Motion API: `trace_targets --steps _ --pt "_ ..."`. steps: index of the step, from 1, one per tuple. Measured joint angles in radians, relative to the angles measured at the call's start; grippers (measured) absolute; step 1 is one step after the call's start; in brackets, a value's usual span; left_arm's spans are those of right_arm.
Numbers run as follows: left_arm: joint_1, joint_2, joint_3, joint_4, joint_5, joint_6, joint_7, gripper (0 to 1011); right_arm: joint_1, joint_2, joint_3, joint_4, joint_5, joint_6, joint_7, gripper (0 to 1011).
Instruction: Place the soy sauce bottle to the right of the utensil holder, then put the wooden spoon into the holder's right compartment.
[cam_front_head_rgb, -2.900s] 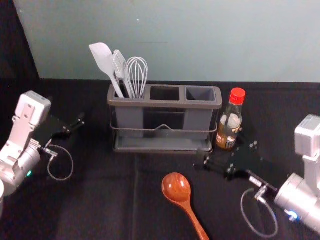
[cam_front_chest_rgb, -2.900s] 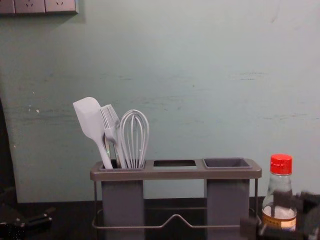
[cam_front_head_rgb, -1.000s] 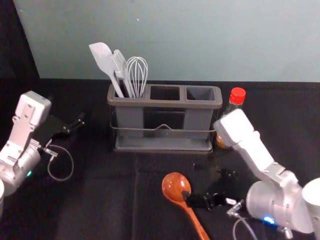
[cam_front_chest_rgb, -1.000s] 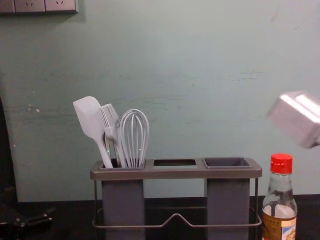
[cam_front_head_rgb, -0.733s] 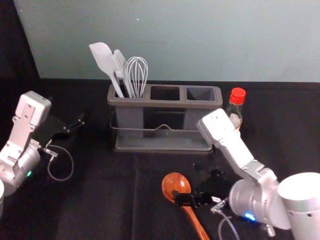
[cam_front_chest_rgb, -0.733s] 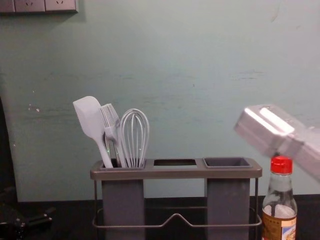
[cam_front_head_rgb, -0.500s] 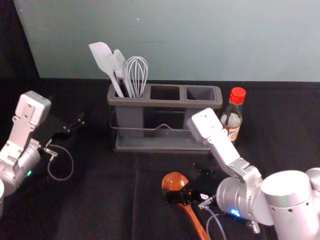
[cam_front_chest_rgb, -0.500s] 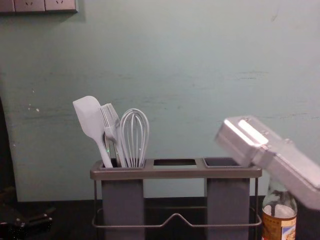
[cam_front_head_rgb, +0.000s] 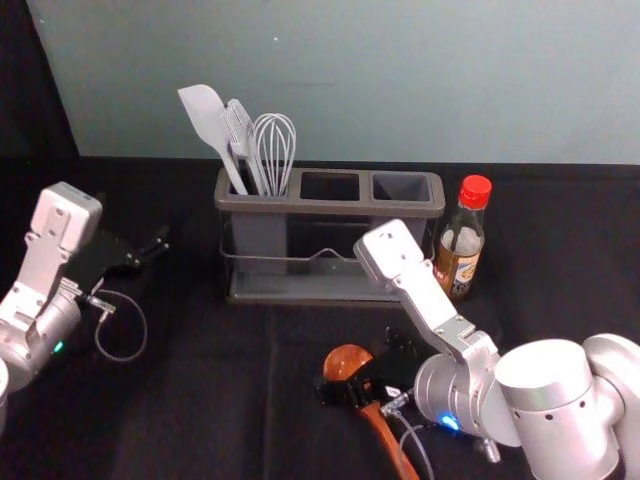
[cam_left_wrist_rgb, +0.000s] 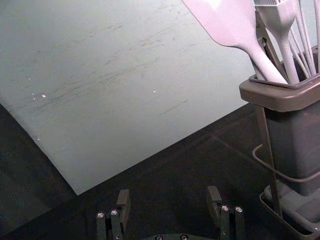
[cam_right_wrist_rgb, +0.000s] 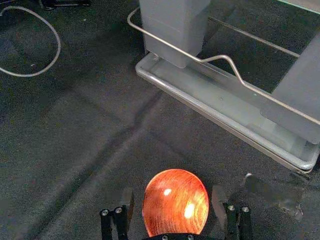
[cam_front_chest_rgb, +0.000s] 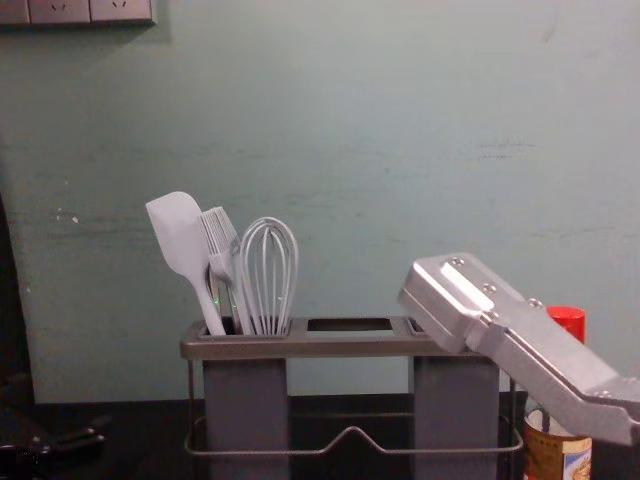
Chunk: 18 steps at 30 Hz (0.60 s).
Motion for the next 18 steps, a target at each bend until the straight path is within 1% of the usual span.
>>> trace_targets --steps 5,18 --pt "0.0 0.0 0.0 0.0 0.0 0.0 0.0 1005 0.003 -0.012 0.0 0.011 -0.015 0.004 0.002 1003" --pt "0.0 0.0 0.0 0.0 0.0 0.0 0.0 1005 0.007 -0.021 0.003 0.022 -0.043 0.012 0.021 1002"
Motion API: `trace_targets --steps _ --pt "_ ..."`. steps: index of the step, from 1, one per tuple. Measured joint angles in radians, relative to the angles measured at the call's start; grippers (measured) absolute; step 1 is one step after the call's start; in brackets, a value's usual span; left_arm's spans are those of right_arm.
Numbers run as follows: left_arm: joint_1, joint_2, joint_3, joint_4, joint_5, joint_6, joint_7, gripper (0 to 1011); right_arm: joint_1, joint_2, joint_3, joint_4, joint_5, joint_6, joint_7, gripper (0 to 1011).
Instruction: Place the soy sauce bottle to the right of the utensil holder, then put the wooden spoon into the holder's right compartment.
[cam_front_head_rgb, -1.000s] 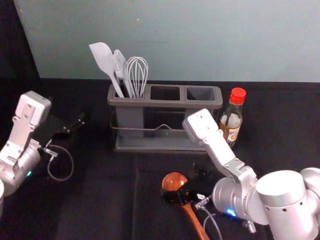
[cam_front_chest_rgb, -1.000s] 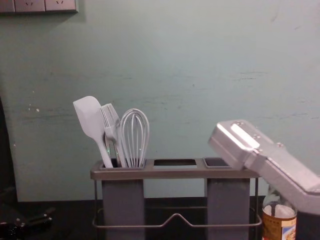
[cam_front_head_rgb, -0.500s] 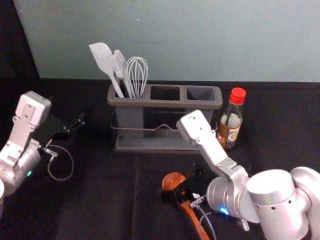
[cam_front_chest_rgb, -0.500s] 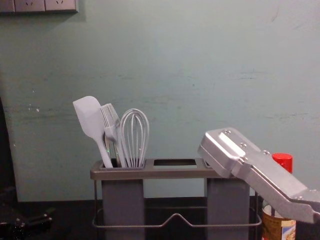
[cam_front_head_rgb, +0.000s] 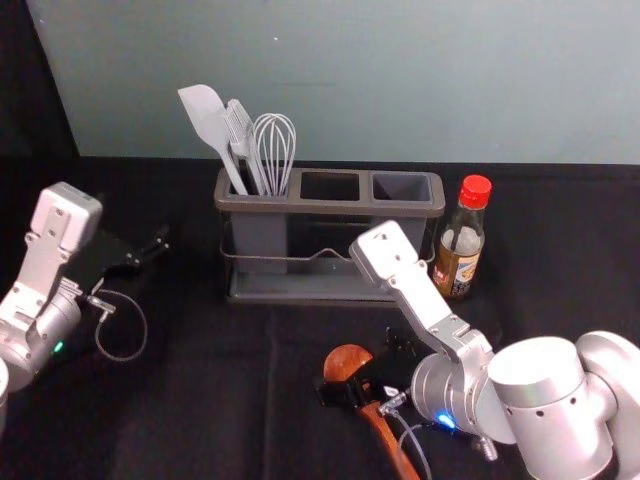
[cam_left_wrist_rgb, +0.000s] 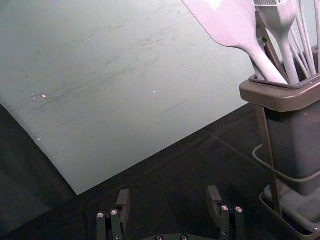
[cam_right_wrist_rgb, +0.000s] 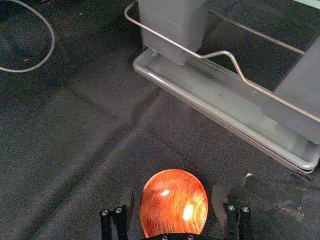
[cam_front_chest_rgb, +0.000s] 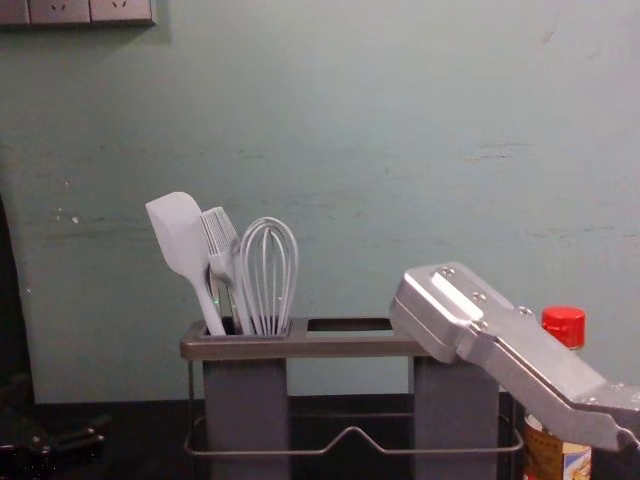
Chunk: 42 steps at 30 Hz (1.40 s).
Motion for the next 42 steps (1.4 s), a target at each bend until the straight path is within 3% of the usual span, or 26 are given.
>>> trace_targets --steps 33,42 --pt "0.0 0.0 0.0 0.0 0.0 0.0 0.0 1005 0.007 -0.021 0.007 0.022 -0.074 0.022 0.054 1002" --pt "0.0 0.0 0.0 0.0 0.0 0.0 0.0 1005 0.028 -0.026 -0.005 0.031 -0.097 0.06 0.077 1002"
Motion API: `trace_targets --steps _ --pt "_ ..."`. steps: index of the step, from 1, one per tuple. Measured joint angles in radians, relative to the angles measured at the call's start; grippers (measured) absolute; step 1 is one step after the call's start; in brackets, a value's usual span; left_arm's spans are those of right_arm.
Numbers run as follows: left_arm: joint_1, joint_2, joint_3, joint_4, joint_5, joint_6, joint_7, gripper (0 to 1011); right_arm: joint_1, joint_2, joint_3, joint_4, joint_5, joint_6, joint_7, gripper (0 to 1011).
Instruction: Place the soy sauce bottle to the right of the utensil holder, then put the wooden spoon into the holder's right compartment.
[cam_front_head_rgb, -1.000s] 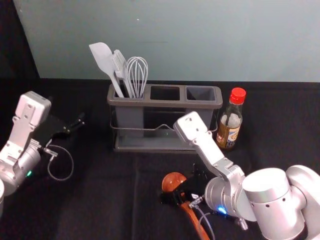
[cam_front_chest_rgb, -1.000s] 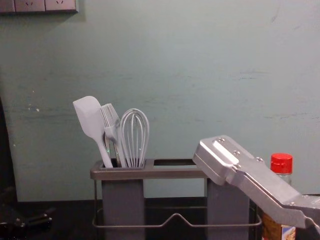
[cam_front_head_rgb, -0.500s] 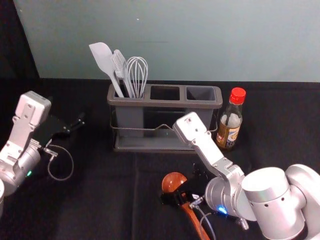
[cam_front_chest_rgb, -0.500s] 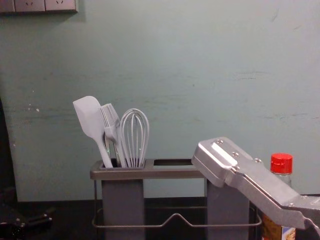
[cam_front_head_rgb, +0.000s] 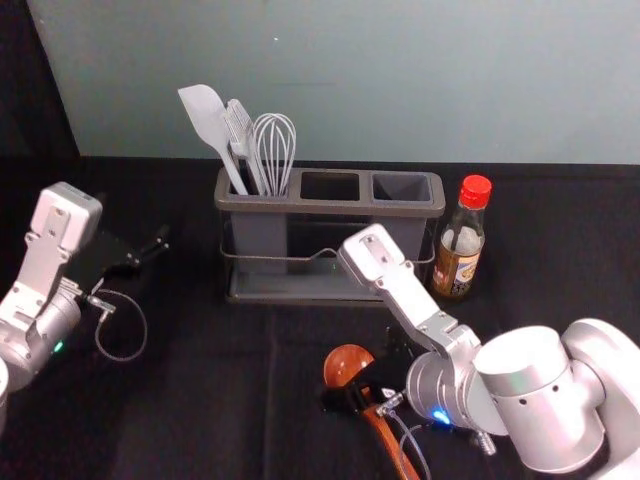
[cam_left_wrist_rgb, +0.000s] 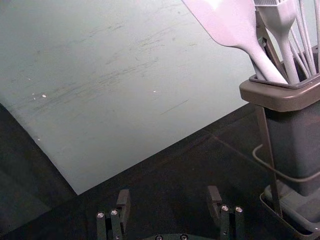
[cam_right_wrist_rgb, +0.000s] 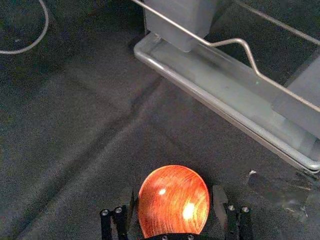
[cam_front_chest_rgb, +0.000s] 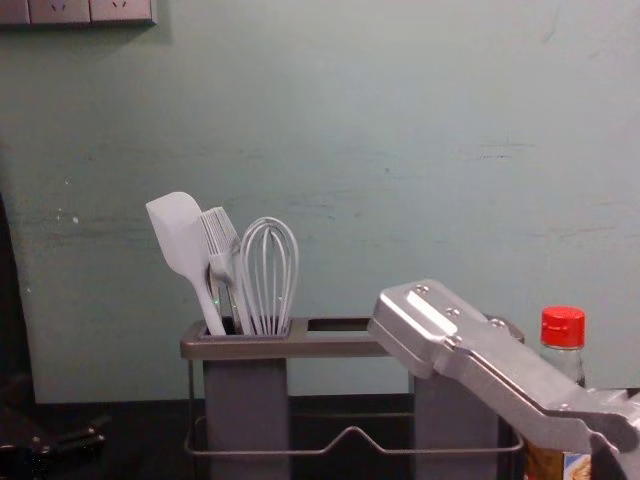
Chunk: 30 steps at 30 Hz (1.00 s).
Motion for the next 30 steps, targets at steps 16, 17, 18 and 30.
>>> trace_targets --steps 16,17,18,30 --pt "0.0 0.0 0.0 0.0 0.0 0.0 0.0 1005 0.002 -0.015 0.002 0.013 -0.032 0.011 0.025 1002" --pt "0.0 0.0 0.0 0.0 0.0 0.0 0.0 1005 0.0 -0.017 0.004 0.014 -0.035 0.007 0.026 1003" --pt "0.0 0.0 0.0 0.0 0.0 0.0 0.0 1005 0.0 -0.017 0.004 0.014 -0.035 0.007 0.026 1003" --pt "0.0 0.0 0.0 0.0 0.0 0.0 0.0 1005 -0.011 -0.023 0.015 0.012 -0.058 -0.003 0.046 837"
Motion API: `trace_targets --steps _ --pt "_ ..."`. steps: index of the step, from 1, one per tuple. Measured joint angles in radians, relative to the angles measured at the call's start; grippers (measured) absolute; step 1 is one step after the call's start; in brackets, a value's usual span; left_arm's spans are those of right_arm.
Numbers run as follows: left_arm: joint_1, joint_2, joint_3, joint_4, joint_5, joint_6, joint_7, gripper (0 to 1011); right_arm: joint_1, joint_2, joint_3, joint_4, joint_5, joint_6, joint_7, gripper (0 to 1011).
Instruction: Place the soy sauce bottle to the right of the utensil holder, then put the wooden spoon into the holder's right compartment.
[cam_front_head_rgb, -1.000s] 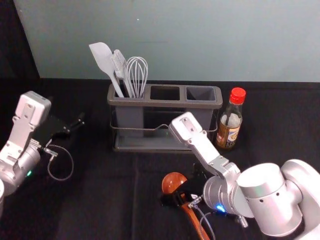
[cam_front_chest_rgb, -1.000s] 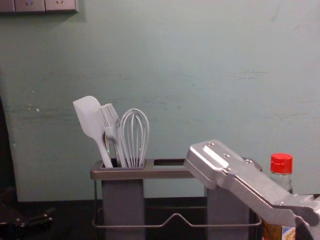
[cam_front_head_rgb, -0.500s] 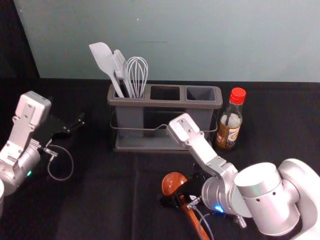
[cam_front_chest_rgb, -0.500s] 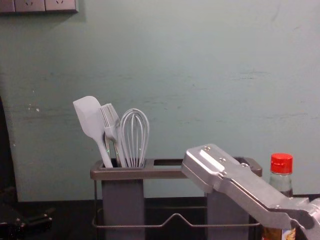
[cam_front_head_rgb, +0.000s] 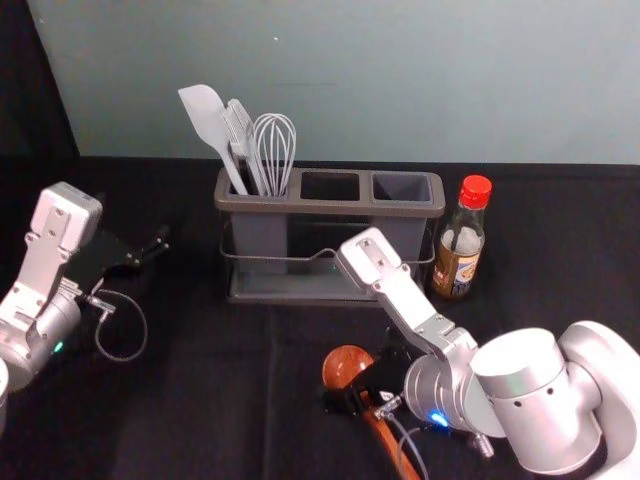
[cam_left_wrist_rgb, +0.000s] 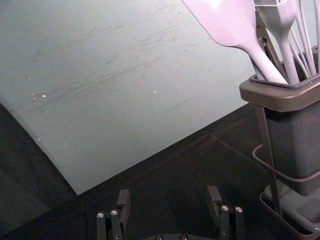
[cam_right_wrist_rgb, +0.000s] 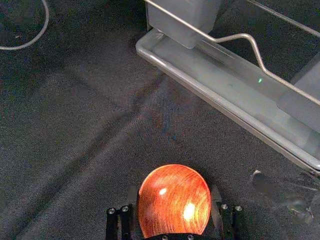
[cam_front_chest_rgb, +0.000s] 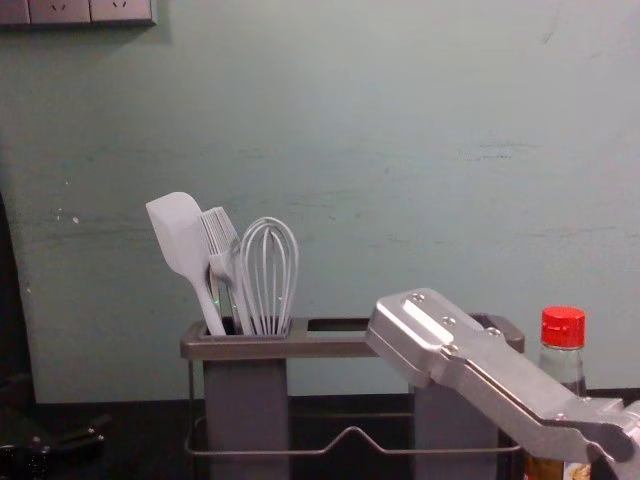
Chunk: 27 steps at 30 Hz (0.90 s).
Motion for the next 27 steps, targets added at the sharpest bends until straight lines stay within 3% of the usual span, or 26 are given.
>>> trace_targets --steps 12,23,27 --pt "0.0 0.0 0.0 0.0 0.0 0.0 0.0 1005 -0.016 0.022 0.011 -0.044 -0.02 0.003 0.034 836" --pt "0.0 0.0 0.0 0.0 0.0 0.0 0.0 1005 -0.072 0.106 0.056 -0.135 -0.007 -0.023 0.119 837" --pt "0.0 0.0 0.0 0.0 0.0 0.0 0.0 1005 -0.113 0.141 0.088 -0.178 0.009 -0.071 0.154 837"
